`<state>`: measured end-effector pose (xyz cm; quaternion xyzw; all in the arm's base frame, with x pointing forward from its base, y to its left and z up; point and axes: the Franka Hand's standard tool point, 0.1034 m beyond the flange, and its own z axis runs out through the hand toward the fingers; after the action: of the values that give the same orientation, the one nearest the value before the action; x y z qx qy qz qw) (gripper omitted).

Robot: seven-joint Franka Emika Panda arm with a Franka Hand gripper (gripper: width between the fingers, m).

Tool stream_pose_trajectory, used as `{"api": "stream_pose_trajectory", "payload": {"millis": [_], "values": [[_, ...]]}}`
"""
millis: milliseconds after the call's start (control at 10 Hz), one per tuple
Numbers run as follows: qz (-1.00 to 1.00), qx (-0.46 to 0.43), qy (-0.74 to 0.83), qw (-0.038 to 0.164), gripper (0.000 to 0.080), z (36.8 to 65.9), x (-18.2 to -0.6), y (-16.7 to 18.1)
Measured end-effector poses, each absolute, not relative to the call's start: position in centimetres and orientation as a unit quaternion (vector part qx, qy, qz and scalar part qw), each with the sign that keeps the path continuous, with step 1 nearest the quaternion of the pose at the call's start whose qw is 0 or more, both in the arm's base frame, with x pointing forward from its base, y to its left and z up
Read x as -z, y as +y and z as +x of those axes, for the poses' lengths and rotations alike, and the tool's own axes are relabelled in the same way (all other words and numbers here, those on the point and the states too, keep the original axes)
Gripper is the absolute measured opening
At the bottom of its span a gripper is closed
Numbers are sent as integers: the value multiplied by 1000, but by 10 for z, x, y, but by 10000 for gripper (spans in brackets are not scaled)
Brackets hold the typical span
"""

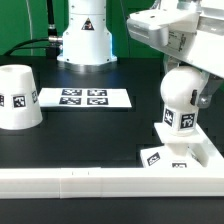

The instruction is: Assemble lamp

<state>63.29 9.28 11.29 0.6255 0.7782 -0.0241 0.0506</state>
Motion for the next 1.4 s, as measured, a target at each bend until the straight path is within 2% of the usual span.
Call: {"api": "stream_pose_trajectory", "payload": {"millis": [600, 1200, 1400], "values": [[841, 15, 539, 40, 578, 634, -113, 94], [930, 7, 364, 41, 579, 634, -113, 94], [958, 4, 286, 29, 579, 634, -112, 92]]}}
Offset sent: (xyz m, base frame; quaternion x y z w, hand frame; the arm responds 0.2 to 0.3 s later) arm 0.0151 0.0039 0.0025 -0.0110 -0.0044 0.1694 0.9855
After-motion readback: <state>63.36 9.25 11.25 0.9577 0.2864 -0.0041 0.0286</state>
